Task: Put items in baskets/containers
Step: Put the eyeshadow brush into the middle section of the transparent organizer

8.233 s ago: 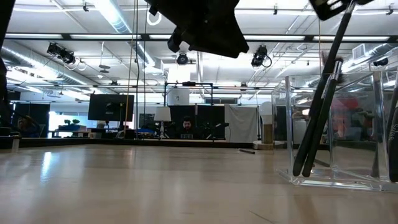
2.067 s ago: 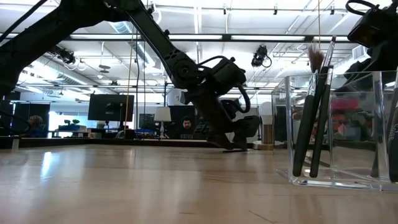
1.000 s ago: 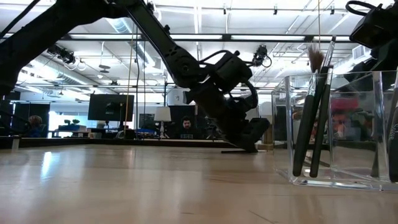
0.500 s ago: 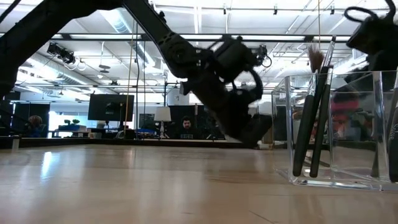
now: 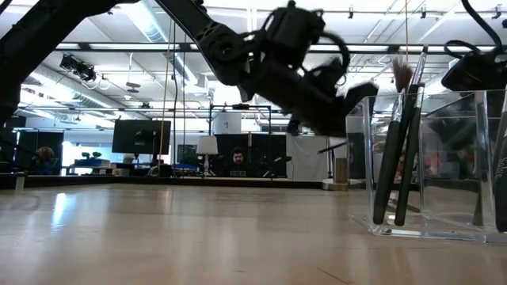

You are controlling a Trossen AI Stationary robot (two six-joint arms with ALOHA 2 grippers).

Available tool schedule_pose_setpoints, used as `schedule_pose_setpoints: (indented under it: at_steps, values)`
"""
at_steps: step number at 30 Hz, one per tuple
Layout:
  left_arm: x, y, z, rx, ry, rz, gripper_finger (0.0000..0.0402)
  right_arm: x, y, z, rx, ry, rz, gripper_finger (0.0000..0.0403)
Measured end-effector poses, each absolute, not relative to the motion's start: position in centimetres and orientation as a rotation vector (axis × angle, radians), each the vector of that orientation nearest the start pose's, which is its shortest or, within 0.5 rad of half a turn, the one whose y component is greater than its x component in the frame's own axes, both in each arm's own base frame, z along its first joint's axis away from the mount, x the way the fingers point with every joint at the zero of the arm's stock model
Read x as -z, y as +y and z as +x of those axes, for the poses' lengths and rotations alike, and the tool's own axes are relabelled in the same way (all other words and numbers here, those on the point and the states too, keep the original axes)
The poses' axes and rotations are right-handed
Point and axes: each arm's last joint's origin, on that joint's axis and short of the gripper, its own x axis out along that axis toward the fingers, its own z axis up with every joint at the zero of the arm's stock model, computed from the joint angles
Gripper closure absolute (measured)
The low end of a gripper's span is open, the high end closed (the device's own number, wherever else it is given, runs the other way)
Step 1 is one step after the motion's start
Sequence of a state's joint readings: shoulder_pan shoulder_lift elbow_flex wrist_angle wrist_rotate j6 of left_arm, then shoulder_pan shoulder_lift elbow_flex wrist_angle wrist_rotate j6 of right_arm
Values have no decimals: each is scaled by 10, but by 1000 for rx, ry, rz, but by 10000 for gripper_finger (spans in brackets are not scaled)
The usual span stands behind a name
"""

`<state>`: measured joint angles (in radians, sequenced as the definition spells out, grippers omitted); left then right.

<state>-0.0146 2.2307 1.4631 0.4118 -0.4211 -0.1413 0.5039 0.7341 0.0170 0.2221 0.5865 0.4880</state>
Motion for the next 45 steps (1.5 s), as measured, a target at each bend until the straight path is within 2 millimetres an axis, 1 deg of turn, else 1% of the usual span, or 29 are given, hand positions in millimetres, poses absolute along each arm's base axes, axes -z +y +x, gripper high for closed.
schedule_pose_setpoints:
  at_steps: [3, 8, 13, 18, 29, 35, 45]
  values:
    - [-163, -3, 492, -338, 213, -96, 384, -125, 47, 123, 178, 353, 197, 236]
    - [-176, -19, 495, -204, 89, -128, 385, -134, 48, 127, 153, 268, 159, 216]
    - [-186, -35, 495, -49, -11, -144, 385, -144, 49, 129, 129, 179, 151, 213]
    - [-192, -45, 494, 32, -57, -124, 385, -155, 52, 129, 93, 90, 148, 213]
    - [-192, -48, 494, 39, -52, -112, 384, -170, 65, 117, -37, -17, 90, 231]
    - [-192, -47, 494, 37, -52, -112, 384, -173, 67, 110, 48, -34, 56, 238]
    - [-192, -47, 494, 36, -53, -113, 383, -179, 68, 106, 70, -80, 70, 246]
